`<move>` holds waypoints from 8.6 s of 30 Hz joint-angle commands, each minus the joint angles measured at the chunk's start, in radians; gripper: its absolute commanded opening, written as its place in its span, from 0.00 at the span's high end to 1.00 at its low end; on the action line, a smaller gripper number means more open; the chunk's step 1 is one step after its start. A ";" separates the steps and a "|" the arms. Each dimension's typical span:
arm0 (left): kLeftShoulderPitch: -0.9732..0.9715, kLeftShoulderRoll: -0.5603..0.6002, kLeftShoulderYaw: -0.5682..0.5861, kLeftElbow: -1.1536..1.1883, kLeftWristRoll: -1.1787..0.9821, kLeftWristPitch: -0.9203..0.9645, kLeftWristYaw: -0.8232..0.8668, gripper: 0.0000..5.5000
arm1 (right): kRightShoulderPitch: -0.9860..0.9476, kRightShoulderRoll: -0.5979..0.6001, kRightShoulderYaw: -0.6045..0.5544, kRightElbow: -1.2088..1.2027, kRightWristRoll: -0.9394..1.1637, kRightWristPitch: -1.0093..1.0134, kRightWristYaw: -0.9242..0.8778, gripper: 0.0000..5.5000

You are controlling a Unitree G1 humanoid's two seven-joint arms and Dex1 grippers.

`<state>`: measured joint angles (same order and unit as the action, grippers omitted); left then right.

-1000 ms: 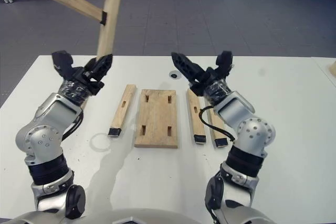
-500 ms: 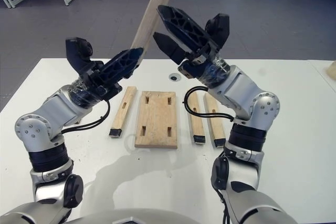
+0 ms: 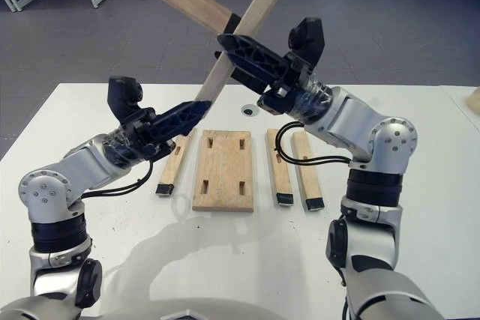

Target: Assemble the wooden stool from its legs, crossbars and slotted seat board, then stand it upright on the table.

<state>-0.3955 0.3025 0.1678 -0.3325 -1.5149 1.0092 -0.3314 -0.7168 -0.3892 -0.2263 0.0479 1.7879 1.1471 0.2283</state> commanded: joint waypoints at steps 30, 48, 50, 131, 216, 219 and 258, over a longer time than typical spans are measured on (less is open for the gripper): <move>0.055 0.351 -0.061 -0.004 0.342 -0.087 -0.136 0.20 | 0.051 -0.215 -0.047 0.020 -0.296 0.091 0.280 0.63; -0.002 0.372 -0.900 0.220 1.629 -0.614 -0.300 0.20 | 0.008 -0.178 -0.072 0.065 -0.427 0.024 0.260 0.63; -0.002 0.375 -0.875 0.197 1.644 -0.607 -0.319 0.20 | 0.008 -0.177 -0.076 0.066 -0.441 0.024 0.263 0.63; 0.249 0.523 -0.662 0.241 1.687 -1.051 -0.616 0.20 | 0.093 -0.066 0.735 0.709 -1.700 -0.734 0.938 0.63; 0.303 0.315 -0.390 -0.158 1.321 -0.463 -0.541 0.20 | -0.118 0.123 -0.275 -0.166 -1.107 -0.247 -0.276 0.31; 0.209 0.304 -0.260 -0.234 1.161 -0.291 -0.517 0.20 | 0.060 0.097 -0.280 -0.248 -1.132 -0.226 -0.291 0.22; 0.099 0.055 -0.044 -0.180 1.148 -0.080 0.073 0.20 | 0.849 -0.074 0.092 -0.277 -1.476 -0.291 -0.039 0.15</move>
<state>-0.2748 0.3464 0.1148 -0.5225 -0.3687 0.9173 -0.2682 0.1012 -0.4635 -0.1440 -0.2713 0.3350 0.8295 0.1879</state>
